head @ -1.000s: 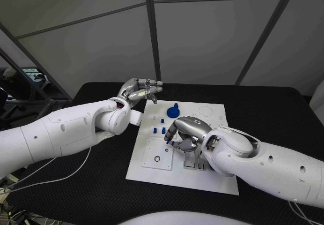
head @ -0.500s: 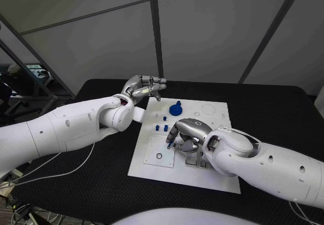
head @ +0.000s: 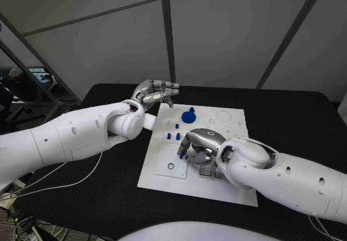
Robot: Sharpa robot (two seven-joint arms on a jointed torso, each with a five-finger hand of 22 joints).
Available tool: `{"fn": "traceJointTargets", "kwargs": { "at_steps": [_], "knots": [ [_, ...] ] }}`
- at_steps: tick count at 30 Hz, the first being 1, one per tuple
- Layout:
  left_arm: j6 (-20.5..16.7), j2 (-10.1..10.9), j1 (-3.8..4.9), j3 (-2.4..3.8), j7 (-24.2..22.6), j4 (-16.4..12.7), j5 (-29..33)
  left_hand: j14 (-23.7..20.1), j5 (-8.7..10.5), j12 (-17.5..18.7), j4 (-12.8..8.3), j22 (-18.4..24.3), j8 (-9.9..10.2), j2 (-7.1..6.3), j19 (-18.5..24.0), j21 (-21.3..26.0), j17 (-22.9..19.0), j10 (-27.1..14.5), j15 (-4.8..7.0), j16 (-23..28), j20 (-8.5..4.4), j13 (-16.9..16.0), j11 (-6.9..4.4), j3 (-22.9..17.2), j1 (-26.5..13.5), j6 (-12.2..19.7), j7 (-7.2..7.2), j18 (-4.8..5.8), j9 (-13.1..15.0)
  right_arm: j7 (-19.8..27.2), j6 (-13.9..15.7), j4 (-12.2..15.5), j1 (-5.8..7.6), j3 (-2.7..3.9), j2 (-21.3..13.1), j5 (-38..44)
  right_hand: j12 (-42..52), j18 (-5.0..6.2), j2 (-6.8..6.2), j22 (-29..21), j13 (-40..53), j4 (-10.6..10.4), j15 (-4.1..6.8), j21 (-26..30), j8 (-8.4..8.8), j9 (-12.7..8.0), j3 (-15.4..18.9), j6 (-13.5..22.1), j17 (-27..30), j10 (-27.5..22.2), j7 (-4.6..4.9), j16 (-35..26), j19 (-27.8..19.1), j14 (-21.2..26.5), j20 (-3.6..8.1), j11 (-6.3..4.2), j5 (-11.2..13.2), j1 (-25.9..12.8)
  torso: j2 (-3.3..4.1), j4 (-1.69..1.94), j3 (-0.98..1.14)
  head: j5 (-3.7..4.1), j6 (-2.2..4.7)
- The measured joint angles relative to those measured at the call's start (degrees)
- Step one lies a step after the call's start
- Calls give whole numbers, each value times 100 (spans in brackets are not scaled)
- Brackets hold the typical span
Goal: Assemble the parts on the task board
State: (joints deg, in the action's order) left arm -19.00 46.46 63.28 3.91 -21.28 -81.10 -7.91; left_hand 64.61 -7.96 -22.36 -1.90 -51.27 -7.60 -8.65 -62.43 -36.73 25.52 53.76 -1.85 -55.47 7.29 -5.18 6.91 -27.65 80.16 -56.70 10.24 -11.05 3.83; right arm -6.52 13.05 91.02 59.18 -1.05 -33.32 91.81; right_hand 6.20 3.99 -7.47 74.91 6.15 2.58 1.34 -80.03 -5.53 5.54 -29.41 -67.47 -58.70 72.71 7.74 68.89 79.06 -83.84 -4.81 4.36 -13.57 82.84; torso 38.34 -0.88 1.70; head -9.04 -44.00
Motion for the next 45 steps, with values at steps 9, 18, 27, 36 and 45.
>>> {"fn": "traceJointTargets", "kwargs": {
  "at_steps": [9, 18, 27, 36, 45],
  "knots": [
    [11, 0, 0, 0, 5, 0, 1, 0, 0, 0, 0, 0, 0, 0, 0, 22, -1, 0, 0, 0, 0, 0, 0, 0, 0, 0, 0, -1, 0, -37, -23, -47, 1, -1, 34, 77, -1, 0, -4, 0, -1, 0, 0, 0, 0, 1, 1, 0, 0, 0, 0, 0, 0, 0, 0, 0, -24, -39, 0, 0, 0, -13, -22],
    [29, -2, 0, 0, 14, -1, 1, -20, 0, 0, 0, 0, 23, 0, 0, 22, -6, 1, -20, 0, 0, 6, 0, 0, 0, 0, 0, 0, 1, -135, -25, -45, -6, -9, 64, 270, -2, 1, -11, 0, -2, -1, 0, 0, 6, 6, 2, 7, -5, 0, -7, 0, 0, 0, 0, 0, -24, -61, 1, -1, 0, -16, -38],
    [45, -13, 1, 0, 30, 2, 2, -20, 0, 0, 16, 0, 22, 0, 0, 22, -5, -19, -20, 0, 0, 5, 21, 16, 0, 0, 0, -1, 1, -165, -65, -19, 7, -48, 95, 377, -12, 1, -10, 0, 33, -7, 0, 0, 7, 12, 7, 8, -4, 1, -8, 21, 0, 0, 0, -1, -24, -61, 2, -1, 0, -17, -55],
    [56, -18, 2, 0, 48, 17, 2, -20, 0, 0, 16, 0, 22, 0, 0, 22, -10, -19, -20, 0, 0, 5, 21, 16, 0, 0, 0, 0, 1, -166, -104, -20, 10, -96, 104, 408, -159, 0, -45, -1, 34, -125, -32, 0, 139, 9, 235, 178, 73, -94, 60, 21, -55, -18, -55, -56, -195, -282, -1, -1, -3, -14, -70],
    [64, -28, 2, 0, 68, 35, 3, -20, 0, 0, 16, 0, 22, 0, 0, 22, -15, -40, -20, 0, 0, 5, 0, 16, 0, 0, -1, 0, 1, -148, -46, -43, -7, -122, 101, 390, -239, 94, -223, -627, -243, -156, -266, 646, 193, -164, 414, 942, 839, -1193, 169, -479, -698, 88, -232, 181, -224, -467, -5, -1, -3, -10, -64]
  ]
}}
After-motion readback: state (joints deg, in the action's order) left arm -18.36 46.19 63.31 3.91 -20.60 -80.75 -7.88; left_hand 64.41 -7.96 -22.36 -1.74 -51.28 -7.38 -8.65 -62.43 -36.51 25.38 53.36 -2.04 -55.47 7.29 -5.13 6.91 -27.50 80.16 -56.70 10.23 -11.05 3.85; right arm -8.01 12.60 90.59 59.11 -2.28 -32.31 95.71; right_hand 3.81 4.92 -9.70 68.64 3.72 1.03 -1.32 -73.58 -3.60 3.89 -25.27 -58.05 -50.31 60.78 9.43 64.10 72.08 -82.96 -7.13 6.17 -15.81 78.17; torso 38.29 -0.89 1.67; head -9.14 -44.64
